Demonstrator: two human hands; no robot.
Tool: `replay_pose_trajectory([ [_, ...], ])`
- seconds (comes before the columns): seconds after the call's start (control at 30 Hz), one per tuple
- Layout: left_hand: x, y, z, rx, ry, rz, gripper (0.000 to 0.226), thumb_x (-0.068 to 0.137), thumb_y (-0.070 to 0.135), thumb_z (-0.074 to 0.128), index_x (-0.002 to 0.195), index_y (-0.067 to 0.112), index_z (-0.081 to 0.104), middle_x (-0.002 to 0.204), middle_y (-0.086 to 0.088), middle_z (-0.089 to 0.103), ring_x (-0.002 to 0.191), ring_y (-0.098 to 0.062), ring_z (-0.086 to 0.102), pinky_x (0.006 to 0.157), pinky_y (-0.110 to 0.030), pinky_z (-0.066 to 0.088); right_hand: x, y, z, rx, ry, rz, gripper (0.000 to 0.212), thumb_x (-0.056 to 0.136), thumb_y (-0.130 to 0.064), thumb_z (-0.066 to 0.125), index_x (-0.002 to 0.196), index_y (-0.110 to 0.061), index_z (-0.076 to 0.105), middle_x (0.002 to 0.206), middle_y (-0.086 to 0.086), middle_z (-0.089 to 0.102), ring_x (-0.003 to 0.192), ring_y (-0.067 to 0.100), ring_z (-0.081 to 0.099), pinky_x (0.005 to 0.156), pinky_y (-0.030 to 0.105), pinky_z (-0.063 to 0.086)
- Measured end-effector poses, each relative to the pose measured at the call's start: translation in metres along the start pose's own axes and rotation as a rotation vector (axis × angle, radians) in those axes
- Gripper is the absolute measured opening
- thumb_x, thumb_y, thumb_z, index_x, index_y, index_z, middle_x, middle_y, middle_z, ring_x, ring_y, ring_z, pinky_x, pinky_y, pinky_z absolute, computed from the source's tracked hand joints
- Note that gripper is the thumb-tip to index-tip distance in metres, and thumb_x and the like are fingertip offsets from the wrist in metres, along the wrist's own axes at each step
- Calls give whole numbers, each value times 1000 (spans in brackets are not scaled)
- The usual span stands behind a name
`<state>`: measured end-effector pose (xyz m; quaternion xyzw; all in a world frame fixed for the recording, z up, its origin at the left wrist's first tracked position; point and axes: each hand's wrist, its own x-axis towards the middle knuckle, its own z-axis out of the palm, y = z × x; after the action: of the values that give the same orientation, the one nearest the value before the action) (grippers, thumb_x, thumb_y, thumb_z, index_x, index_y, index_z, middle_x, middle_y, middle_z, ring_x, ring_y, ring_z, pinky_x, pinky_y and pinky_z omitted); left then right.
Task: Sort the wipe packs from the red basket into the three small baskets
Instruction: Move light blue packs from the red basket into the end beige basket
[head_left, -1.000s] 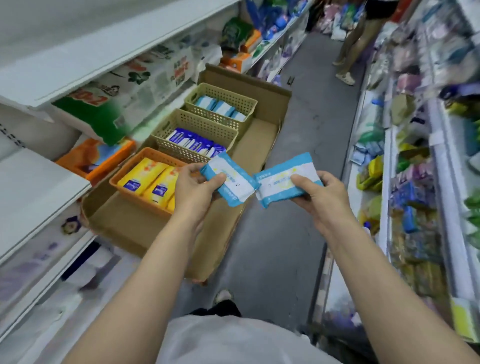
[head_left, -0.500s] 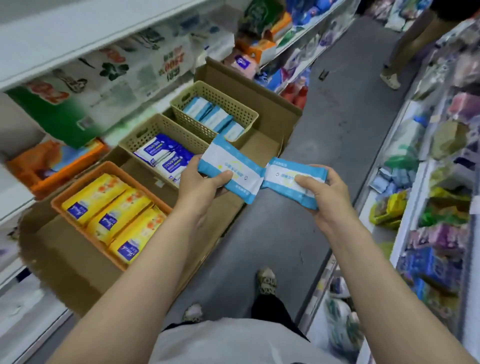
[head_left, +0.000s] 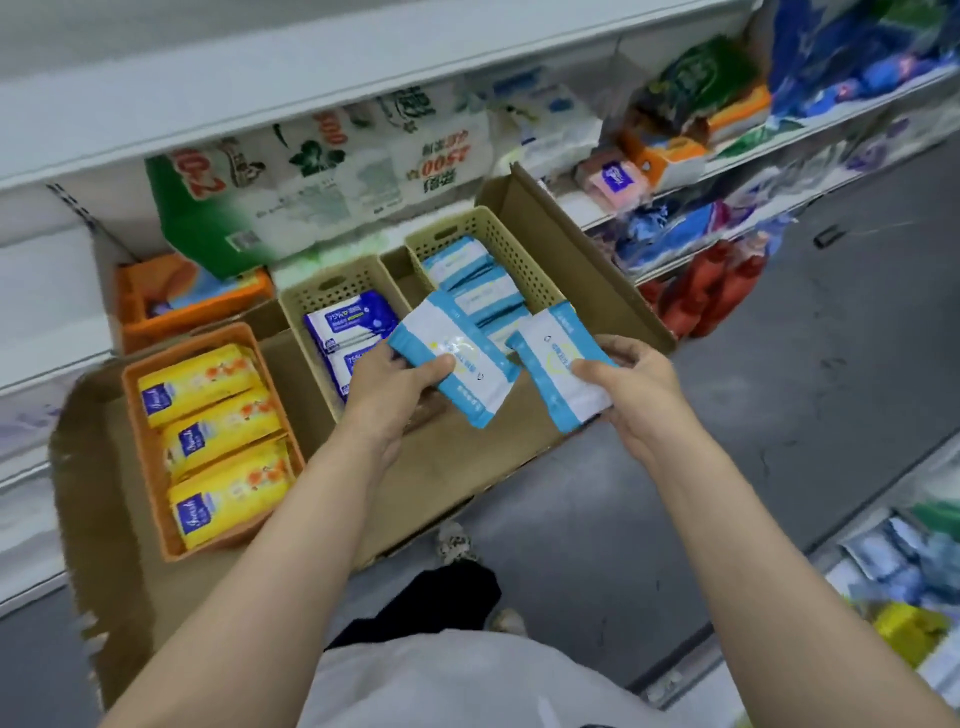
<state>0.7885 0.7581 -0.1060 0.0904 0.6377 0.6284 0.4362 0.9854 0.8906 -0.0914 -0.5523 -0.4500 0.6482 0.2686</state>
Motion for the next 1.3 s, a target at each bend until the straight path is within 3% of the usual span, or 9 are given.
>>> replay_pose_trajectory([
  [0.23, 77, 15, 10, -175, 18, -144, 14, 95, 19, 62, 108, 17, 69, 97, 0, 77, 84, -13, 74, 60, -28, 58, 92, -33, 30, -150, -122, 17, 31, 80, 2, 73, 110, -6, 68, 102, 14, 75, 90, 29, 73, 81, 41, 59],
  [0.4, 127, 25, 21, -195, 38, -232, 27, 101, 29, 52, 127, 22, 58, 117, -2, 72, 100, -19, 71, 73, -37, 58, 160, -57, 51, -263, -163, -51, 25, 83, 0, 74, 99, -18, 70, 104, 10, 73, 80, 18, 73, 66, 29, 58],
  [0.53, 152, 32, 15, -229, 96, -287, 34, 98, 16, 58, 131, 20, 55, 119, -5, 70, 98, -21, 70, 70, -35, 58, 211, -67, 68, -400, -143, -85, 26, 77, -8, 82, 91, -23, 68, 105, 8, 72, 89, 22, 72, 77, 37, 60],
  [0.67, 170, 31, 1, -231, 94, -308, 52, 87, -7, 62, 132, 18, 56, 119, -7, 71, 105, -24, 69, 75, -32, 58, 266, -73, 105, -581, -265, -131, 36, 74, -19, 87, 102, -18, 65, 100, 1, 68, 88, 17, 70, 72, 36, 61],
  [0.83, 171, 25, 3, -168, 269, -362, 47, 82, -3, 70, 127, 4, 58, 118, -11, 70, 107, -26, 67, 96, -42, 52, 324, -67, 163, -828, -452, -243, 43, 75, -27, 86, 108, -19, 60, 102, -2, 62, 94, 17, 64, 79, 34, 57],
  [0.93, 168, 20, 7, -185, 355, -361, 41, 81, 1, 73, 120, 4, 60, 115, -11, 71, 100, -24, 69, 90, -37, 55, 350, -55, 189, -896, -563, -240, 48, 77, -27, 84, 116, -16, 59, 112, 4, 62, 102, 20, 63, 86, 37, 56],
  [1.03, 165, 15, 14, -221, 399, -338, 38, 82, -1, 71, 118, 5, 61, 111, -10, 72, 87, -18, 71, 74, -29, 58, 363, -37, 199, -1144, -627, -518, 50, 81, -25, 79, 123, -16, 53, 122, 9, 56, 112, 25, 55, 90, 39, 51],
  [1.13, 162, 7, 21, -213, 444, -343, 36, 83, -2, 70, 117, 4, 62, 106, -10, 70, 85, -20, 67, 77, -32, 52, 363, -20, 192, -1314, -649, -775, 54, 82, -24, 76, 130, -17, 53, 127, 13, 48, 121, 31, 44, 98, 42, 45],
  [1.3, 166, 1, 25, -143, 406, -412, 39, 80, -4, 72, 118, 2, 65, 110, -14, 72, 93, -24, 70, 83, -34, 55, 367, -17, 186, -1413, -696, -863, 43, 89, -29, 69, 130, -19, 60, 129, 10, 50, 124, 29, 40, 102, 40, 40],
])
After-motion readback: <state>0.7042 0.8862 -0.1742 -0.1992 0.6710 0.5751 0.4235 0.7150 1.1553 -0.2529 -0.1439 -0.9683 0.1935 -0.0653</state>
